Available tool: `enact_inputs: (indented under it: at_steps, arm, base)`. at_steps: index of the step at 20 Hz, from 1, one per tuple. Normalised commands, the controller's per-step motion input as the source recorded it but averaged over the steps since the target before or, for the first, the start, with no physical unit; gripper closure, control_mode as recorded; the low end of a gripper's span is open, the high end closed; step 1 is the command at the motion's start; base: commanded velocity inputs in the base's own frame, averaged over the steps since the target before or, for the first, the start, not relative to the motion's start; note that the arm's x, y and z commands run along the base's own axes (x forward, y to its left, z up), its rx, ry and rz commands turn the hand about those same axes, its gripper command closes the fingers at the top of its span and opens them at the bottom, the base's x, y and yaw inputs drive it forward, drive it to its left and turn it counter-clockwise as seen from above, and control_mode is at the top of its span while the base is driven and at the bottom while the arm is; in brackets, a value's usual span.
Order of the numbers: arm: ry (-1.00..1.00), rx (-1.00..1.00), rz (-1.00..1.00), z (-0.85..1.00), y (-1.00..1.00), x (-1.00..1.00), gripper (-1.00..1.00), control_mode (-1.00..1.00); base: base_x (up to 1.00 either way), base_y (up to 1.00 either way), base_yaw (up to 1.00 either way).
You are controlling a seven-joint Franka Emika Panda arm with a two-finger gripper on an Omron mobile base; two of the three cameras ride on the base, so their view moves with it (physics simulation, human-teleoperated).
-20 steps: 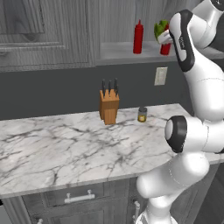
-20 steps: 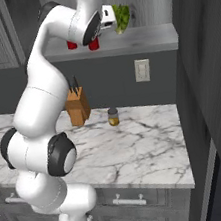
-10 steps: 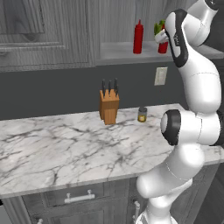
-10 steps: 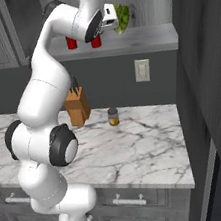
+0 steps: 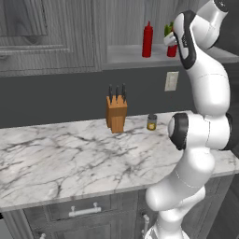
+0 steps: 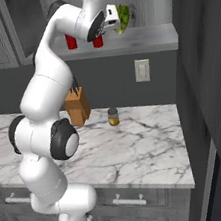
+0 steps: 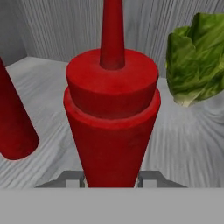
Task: Pick the ketchup and ketchup from the counter and place them in the cabinet.
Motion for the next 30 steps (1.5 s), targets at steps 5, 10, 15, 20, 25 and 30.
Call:
enact_inputs:
  at_steps: [5, 10, 15, 20, 25, 30]
  arm:
    - [0.00, 0.00, 0.00, -0.07, 0.00, 0.21, -1.00, -1.00]
    - [0.00, 0.00, 0.00, -0.07, -0.02, 0.18, -1.00, -1.00]
    - [0.00, 0.00, 0.00, -0.02, -0.03, 0.02, -1.00, -1.00]
    - [-0.01, 0.00, 0.00, 0.00, -0.01, -0.17, -1.00, -1.00]
    - [-0.05, 0.00, 0.00, 0.00, 0.00, -0.57, -1.00, -1.00]
    - [-0.09, 0.00, 0.00, 0.00, 0.00, -0.93, -1.00, -1.00]
  base:
    - [0.00, 0.00, 0.00]
    - [0.00, 0.00, 0.00]
    - [0.00, 0.00, 0.00]
    - [0.00, 0.00, 0.00]
    - [0.00, 0.00, 0.00]
    - [0.00, 0.00, 0.00]
